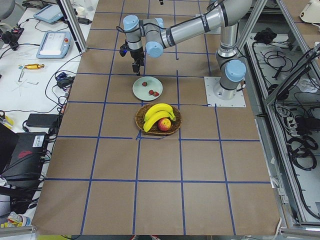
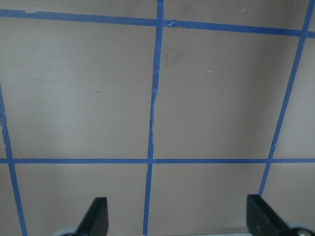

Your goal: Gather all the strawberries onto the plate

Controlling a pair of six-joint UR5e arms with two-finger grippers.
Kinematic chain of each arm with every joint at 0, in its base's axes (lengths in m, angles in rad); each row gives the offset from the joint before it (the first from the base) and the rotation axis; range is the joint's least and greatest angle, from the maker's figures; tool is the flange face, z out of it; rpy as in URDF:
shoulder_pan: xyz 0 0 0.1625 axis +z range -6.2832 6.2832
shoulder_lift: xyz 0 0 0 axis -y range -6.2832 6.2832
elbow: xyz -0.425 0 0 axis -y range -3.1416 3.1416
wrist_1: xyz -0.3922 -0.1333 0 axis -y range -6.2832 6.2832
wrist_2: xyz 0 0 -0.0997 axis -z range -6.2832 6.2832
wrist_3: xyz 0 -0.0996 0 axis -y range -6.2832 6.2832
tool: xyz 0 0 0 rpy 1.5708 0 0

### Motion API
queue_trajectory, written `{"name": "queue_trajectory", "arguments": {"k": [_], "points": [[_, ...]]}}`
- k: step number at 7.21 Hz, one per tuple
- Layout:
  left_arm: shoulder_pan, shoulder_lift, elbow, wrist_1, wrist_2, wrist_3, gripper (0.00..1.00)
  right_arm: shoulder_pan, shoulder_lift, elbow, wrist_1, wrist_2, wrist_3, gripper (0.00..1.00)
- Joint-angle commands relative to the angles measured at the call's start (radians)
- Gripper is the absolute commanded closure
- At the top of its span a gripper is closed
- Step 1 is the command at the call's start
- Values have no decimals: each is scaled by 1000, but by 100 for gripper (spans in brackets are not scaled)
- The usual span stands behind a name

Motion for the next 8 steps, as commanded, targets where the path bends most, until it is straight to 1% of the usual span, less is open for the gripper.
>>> {"name": "queue_trajectory", "arguments": {"k": [1,2,3,4,5,6,7,8], "points": [[-61,103,20,-77,-11,-115,0,0,-3,-9,0,0,2,0],[-61,151,49,-172,-11,-121,0,0,-5,-29,-11,3,5,0],[-57,191,101,-249,-14,-131,0,2,-6,-38,-2,0,7,0],[-61,217,150,-299,-2,-134,0,3,-6,-38,-2,1,7,0],[-54,228,166,-341,-8,-132,0,9,-5,-38,-5,-2,7,0],[-67,239,154,-401,-14,-147,0,12,-6,-40,-8,-8,7,0],[-92,227,146,-410,-58,-161,0,21,-6,-40,-9,-6,7,0],[-121,219,124,-400,-69,-198,0,32,-5,-40,-12,-8,7,0]]}}
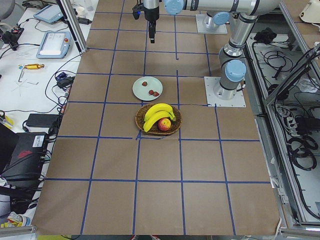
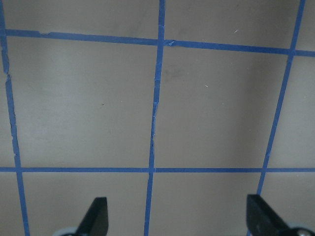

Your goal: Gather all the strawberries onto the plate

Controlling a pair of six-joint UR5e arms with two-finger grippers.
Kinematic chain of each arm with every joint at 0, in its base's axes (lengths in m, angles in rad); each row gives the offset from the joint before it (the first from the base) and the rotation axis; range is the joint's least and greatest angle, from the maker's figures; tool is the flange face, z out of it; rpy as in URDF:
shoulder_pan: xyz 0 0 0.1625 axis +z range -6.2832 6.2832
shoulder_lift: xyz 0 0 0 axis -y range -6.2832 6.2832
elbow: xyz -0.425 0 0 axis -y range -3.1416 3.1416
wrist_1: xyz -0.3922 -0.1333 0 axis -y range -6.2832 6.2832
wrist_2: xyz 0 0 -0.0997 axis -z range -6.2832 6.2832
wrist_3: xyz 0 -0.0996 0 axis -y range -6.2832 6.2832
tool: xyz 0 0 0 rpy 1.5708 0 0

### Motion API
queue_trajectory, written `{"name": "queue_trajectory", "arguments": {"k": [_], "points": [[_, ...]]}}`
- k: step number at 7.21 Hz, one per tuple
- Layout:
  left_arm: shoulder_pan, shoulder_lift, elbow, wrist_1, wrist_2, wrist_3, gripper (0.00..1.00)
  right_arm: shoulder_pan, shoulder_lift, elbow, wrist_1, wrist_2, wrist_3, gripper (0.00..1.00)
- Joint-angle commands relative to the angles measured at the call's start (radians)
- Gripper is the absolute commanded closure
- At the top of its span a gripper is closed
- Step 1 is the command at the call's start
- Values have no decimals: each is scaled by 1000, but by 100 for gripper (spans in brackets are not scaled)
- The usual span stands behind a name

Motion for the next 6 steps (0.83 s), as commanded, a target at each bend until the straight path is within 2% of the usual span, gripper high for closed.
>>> {"name": "queue_trajectory", "arguments": {"k": [1,2,4,5,6], "points": [[-55,-18,-37,16,-24,-78,0,16,3,0,-6,0,-3,0],[-62,-15,-43,36,-23,-68,0,16,1,-2,-23,-1,-11,0],[-63,-14,-34,36,-29,-67,0,33,0,-10,-191,34,-3,0],[-66,-14,-34,34,-35,-67,0,48,-4,-13,-180,63,-5,0],[-65,-11,-32,34,-63,-69,0,52,-10,-44,-105,110,-9,0]]}}
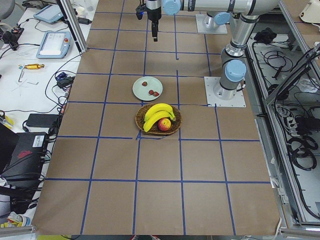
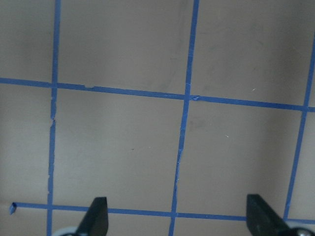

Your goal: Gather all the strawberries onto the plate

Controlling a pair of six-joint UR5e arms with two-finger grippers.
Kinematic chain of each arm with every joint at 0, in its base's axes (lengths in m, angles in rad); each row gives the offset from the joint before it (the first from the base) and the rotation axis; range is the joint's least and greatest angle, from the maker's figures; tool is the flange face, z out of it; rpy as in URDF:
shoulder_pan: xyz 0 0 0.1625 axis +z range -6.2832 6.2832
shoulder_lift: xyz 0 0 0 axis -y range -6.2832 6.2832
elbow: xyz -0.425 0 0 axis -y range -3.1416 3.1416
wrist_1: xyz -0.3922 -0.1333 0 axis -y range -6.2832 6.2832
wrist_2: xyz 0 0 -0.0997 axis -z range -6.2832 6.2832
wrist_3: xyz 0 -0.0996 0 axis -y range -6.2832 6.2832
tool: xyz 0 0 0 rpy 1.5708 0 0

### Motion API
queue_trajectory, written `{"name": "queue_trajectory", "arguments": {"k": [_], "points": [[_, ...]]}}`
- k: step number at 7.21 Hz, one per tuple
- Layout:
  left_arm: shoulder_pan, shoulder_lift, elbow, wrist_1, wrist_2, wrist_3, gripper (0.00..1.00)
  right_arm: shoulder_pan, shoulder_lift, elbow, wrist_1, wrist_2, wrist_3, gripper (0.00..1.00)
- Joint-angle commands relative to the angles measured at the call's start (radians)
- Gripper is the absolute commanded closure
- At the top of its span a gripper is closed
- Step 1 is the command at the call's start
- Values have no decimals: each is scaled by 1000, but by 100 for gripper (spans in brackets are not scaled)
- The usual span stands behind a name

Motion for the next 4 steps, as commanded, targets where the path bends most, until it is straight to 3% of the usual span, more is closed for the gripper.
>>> {"name": "queue_trajectory", "arguments": {"k": [1,4], "points": [[0,5,4,0,-22,0,0,8,-4,-75,144,44,-17,0],[4,19,5,-2,-10,0,0,9,0,-107,210,26,-33,0]]}}
